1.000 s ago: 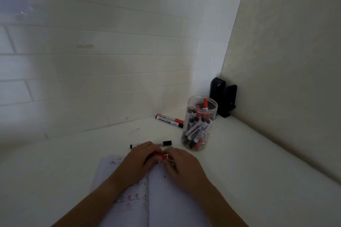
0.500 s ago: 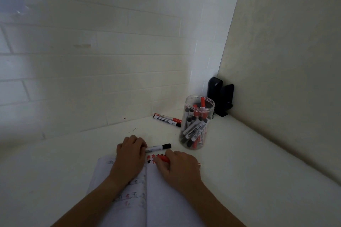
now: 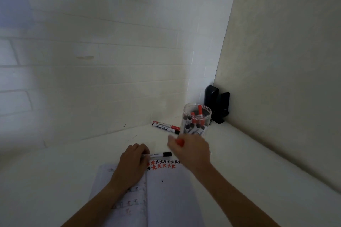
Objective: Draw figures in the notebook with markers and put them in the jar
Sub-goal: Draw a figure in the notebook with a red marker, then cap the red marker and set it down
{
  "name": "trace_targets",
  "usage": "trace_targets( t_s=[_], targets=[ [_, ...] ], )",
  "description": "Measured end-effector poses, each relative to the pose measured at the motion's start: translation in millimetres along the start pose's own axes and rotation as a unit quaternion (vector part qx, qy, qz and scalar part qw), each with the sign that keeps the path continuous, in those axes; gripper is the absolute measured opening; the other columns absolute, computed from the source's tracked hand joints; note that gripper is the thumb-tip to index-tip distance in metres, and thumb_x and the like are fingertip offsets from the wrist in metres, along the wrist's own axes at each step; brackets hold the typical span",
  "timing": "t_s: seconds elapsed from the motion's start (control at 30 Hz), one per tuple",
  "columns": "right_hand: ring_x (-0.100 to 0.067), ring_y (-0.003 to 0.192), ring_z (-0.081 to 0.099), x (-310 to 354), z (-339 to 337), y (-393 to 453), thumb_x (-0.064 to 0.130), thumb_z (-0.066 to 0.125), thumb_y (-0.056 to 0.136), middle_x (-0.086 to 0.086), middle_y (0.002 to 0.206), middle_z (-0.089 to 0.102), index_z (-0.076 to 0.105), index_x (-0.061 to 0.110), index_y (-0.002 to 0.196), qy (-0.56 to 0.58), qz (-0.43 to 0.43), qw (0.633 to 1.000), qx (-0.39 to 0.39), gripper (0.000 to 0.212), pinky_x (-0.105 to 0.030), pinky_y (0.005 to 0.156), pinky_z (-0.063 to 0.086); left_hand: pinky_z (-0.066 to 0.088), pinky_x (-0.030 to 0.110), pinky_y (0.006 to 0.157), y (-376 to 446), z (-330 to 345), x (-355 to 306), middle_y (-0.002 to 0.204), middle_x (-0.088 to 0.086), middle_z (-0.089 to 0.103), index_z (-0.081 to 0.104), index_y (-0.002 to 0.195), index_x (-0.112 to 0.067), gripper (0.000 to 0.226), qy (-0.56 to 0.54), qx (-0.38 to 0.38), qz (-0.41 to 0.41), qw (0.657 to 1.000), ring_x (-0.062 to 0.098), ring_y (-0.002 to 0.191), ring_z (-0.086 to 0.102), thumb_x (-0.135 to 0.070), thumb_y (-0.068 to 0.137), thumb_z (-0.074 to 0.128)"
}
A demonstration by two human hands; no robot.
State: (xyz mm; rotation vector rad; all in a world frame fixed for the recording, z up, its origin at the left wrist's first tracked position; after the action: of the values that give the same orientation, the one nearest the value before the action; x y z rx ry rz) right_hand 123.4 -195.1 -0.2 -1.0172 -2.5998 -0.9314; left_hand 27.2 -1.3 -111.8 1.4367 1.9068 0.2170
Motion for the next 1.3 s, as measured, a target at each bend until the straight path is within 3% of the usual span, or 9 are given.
trace_targets(
  t_s=[0.23, 0.33, 0.43, 0.67, 0.8, 0.97, 1.1, 1.23, 1.3],
  targets=[
    [-0.013, 0.066, 0.055, 16, -74, 86, 0.032, 0.040, 0.110, -0.006, 0.082, 0.057, 0.055, 0.009, 0.106, 0.279, 0.002, 0.957, -0.076, 0.028, -0.027, 0.060, 0.048, 0.041, 0.024, 0.064, -1, 0, -2, 0.083, -0.016, 0.049, 0.053, 0.094, -0.030, 0.043, -0.047, -0.039, 0.034, 0.998, 0.005, 0.076, 0.045, -0.059, 0.102, 0.022],
    [-0.014, 0.073, 0.054, 2, -80, 112, 0.037, 0.050, 0.106, -0.007, 0.085, 0.058, 0.065, 0.019, 0.093, 0.219, -0.033, 0.969, -0.113, 0.027, -0.027, 0.066, 0.045, 0.040, 0.024, 0.064, 1, 1, -2, 0.083, -0.015, 0.049, 0.055, 0.094, -0.028, 0.051, -0.049, -0.053, 0.049, 0.996, 0.005, 0.075, 0.044, -0.060, 0.102, 0.016],
    [-0.010, 0.063, 0.046, -13, -75, 122, 0.042, 0.055, 0.103, 0.002, 0.071, 0.051, 0.052, 0.031, 0.076, 0.199, -0.015, 0.972, -0.122, 0.029, -0.023, 0.063, 0.037, 0.041, 0.027, 0.069, 2, 0, -5, 0.085, -0.014, 0.050, 0.056, 0.095, -0.028, 0.039, -0.056, -0.052, 0.061, 0.995, 0.006, 0.076, 0.044, -0.053, 0.104, 0.027],
    [-0.011, 0.068, 0.061, -19, -73, 120, 0.026, 0.055, 0.106, 0.000, 0.076, 0.063, 0.060, 0.011, 0.102, 0.350, 0.027, 0.912, -0.213, 0.016, -0.033, 0.069, 0.058, 0.043, 0.028, 0.073, 0, -2, -10, 0.090, -0.012, 0.052, 0.057, 0.098, -0.025, 0.041, -0.073, -0.046, 0.078, 0.993, 0.010, 0.080, 0.049, -0.052, 0.105, 0.026],
    [-0.015, 0.072, 0.059, -22, -74, 124, 0.051, 0.050, 0.101, -0.008, 0.082, 0.064, 0.070, 0.016, 0.098, 0.256, 0.036, 0.936, -0.240, 0.041, -0.033, 0.068, 0.049, 0.045, 0.029, 0.072, 0, -3, -11, 0.090, -0.012, 0.052, 0.057, 0.099, -0.025, 0.029, -0.073, -0.038, 0.070, 0.994, 0.009, 0.082, 0.049, -0.041, 0.103, 0.034],
    [-0.012, 0.059, 0.045, -28, -71, 121, 0.038, 0.060, 0.101, 0.004, 0.065, 0.050, 0.057, 0.018, 0.080, 0.281, 0.045, 0.933, -0.222, 0.029, -0.026, 0.060, 0.041, 0.044, 0.028, 0.072, -1, -4, -12, 0.090, -0.013, 0.052, 0.057, 0.100, -0.026, 0.030, -0.076, -0.038, 0.071, 0.994, 0.007, 0.082, 0.049, -0.043, 0.104, 0.033],
    [-0.003, 0.058, 0.049, -34, -66, 116, 0.034, 0.062, 0.101, 0.005, 0.069, 0.054, 0.056, 0.014, 0.083, 0.092, 0.034, 0.981, -0.166, 0.028, -0.013, 0.056, 0.034, 0.045, 0.028, 0.073, 0, -4, -12, 0.092, -0.012, 0.053, 0.057, 0.101, -0.025, 0.040, -0.088, -0.040, 0.071, 0.993, 0.008, 0.082, 0.050, -0.050, 0.105, 0.026],
    [-0.014, 0.053, 0.053, -47, -51, 107, 0.039, 0.050, 0.104, -0.002, 0.063, 0.056, 0.060, 0.011, 0.076, -0.039, 0.075, 0.996, 0.030, 0.041, -0.031, 0.059, 0.053, 0.045, 0.028, 0.073, 0, -4, -11, 0.093, -0.010, 0.053, 0.057, 0.101, -0.023, 0.032, -0.089, -0.036, 0.071, 0.993, 0.010, 0.082, 0.051, -0.043, 0.105, 0.032],
    [-0.016, 0.054, 0.055, -48, -50, 104, 0.044, 0.046, 0.104, -0.004, 0.064, 0.059, 0.061, 0.011, 0.076, -0.051, 0.072, 0.995, 0.047, 0.046, -0.037, 0.066, 0.058, 0.045, 0.027, 0.073, 0, -3, -12, 0.092, -0.011, 0.053, 0.057, 0.100, -0.023, 0.028, -0.084, -0.036, 0.066, 0.994, 0.008, 0.082, 0.050, -0.040, 0.103, 0.035]
  ],
)
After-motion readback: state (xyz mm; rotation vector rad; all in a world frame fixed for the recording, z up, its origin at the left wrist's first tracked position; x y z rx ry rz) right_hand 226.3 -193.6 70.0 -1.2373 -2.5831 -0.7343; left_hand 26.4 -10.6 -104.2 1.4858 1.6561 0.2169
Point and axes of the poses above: each hand's wrist, its own y-axis towards the middle knuckle, its own z-axis out of the palm, x = y × z, the point moved 1 cm from there along y, towards the middle knuckle
